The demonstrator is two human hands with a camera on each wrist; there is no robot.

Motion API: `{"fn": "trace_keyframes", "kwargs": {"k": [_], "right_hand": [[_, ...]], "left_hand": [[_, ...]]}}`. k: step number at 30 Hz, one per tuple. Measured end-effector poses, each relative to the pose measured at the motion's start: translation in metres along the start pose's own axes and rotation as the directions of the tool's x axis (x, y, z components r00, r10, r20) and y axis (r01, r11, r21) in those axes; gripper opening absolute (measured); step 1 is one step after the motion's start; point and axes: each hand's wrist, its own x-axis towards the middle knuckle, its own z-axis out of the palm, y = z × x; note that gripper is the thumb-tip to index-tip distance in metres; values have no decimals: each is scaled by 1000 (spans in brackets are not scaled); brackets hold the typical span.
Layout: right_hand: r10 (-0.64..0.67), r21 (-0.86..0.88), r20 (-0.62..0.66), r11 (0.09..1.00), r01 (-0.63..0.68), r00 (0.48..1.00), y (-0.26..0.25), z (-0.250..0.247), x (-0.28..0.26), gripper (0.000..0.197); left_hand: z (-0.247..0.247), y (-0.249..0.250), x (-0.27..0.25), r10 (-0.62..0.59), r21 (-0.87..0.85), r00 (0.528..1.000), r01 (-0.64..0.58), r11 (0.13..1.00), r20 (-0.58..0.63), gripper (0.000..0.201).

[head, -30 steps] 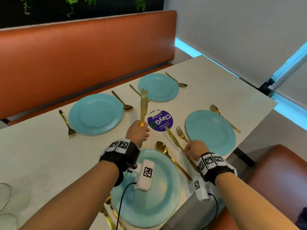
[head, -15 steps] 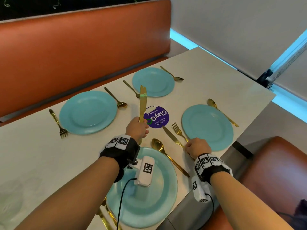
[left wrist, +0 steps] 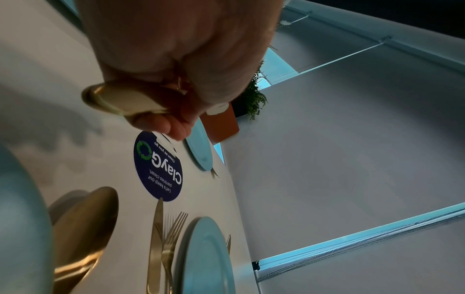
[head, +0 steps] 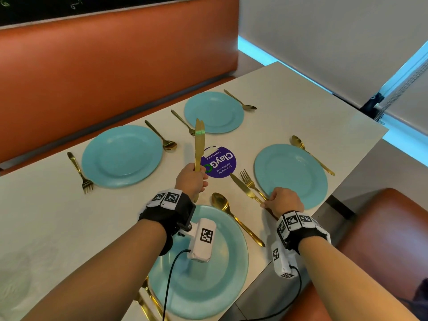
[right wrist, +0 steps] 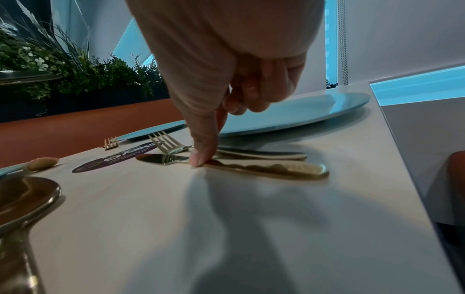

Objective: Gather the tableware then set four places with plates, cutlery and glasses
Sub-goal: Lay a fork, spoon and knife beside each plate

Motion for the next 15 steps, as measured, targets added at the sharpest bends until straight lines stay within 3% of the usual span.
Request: {"fn": "trace_keyframes", "kwargs": {"k": [11, 15], "right_hand": [[-25, 52, 21, 998, 24, 999, -4, -7, -2, 25], [-199, 160, -60, 965, 206, 978, -37, -22, -4, 19]], "left_hand": [[2, 2, 6, -2, -37, 1000, 2, 999, 11, 33], [-3, 8, 8, -9, -71, 1000, 11, 997, 21, 29]]}}
